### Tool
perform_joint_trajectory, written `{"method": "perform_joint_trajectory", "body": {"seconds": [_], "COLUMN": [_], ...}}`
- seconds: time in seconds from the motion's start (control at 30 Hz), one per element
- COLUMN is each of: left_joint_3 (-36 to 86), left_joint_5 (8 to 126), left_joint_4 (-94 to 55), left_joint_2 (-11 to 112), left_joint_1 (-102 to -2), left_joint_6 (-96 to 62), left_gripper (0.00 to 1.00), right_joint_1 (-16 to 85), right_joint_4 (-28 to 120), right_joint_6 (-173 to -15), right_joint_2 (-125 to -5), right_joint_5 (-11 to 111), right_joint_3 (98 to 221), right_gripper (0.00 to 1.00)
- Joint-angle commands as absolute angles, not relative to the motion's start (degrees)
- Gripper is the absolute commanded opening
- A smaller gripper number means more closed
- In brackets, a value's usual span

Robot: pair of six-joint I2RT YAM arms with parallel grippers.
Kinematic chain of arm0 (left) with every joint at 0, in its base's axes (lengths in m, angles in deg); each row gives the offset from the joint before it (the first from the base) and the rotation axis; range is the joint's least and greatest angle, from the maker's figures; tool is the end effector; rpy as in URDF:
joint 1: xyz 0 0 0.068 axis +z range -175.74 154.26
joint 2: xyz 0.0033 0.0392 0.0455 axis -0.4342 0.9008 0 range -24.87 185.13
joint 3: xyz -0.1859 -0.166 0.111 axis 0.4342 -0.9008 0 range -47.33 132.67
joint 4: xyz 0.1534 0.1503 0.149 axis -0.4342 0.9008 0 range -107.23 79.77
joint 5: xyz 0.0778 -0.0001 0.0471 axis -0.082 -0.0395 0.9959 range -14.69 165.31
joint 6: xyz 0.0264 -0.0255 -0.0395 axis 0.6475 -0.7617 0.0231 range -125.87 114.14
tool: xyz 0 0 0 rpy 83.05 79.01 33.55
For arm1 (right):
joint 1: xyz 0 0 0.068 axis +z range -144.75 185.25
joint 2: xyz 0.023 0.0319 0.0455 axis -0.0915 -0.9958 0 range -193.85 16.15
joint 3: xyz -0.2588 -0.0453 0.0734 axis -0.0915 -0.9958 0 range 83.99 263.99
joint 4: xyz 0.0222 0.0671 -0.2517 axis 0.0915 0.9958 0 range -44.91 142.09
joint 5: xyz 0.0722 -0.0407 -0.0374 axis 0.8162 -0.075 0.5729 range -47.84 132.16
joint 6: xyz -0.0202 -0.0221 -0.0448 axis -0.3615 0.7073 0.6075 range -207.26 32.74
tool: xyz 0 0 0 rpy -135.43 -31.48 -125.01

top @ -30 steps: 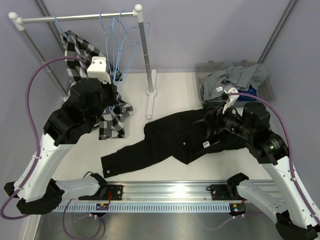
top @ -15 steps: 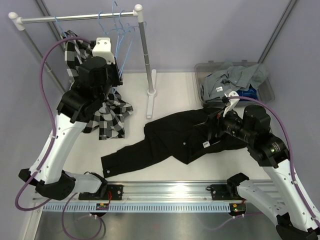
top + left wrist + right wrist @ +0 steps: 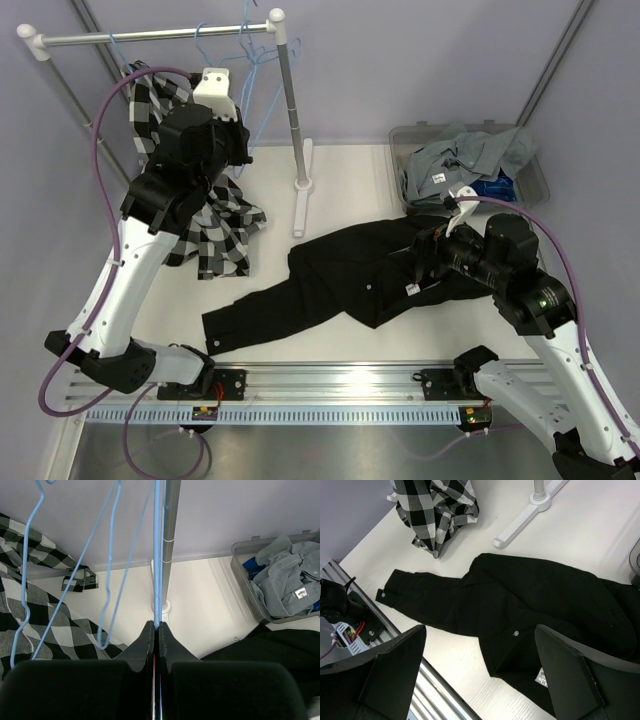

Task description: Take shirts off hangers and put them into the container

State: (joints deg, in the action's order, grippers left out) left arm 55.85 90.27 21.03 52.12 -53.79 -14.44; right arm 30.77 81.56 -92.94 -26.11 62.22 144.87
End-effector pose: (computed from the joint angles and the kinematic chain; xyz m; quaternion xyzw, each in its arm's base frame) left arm 0.2337 -0.1141 0.5100 0.0497 0.7737 -0.0998 0.6236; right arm 0.1209 0.0712 0.3933 -0.2382 0.7663 0.2915 0.5206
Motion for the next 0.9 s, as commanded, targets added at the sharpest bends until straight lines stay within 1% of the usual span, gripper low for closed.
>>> {"method": "perform_joint_trajectory", "body": {"seconds": [0.0, 0.47, 0.87], "left_joint_3": [57.4, 55.4, 52.7], "left_joint_5": [86.9, 83.0, 78.9], "left_joint_4": [16.2, 11.2, 10.8], "left_joint_2": [52.1, 55.9, 61.3], "left_joint_1": [-53.3, -50.4, -46.2], "left_joint_6": [-13.9, -12.9, -13.6], "left_gripper": [0.00, 0.00, 0.00], "right_joint_1": [31.2, 31.2, 31.1], "right_joint_4": [81.7, 81.2, 82.5], "right_joint_6": [-93.5, -95.2, -96.4], "right_joint_2": [-25.3, -25.5, -23.7], "right_joint_5": [61.0, 60.7, 59.0], "right_joint_3": [144.7, 144.5, 143.2], "right_gripper": [1.00, 0.99, 0.99]}}
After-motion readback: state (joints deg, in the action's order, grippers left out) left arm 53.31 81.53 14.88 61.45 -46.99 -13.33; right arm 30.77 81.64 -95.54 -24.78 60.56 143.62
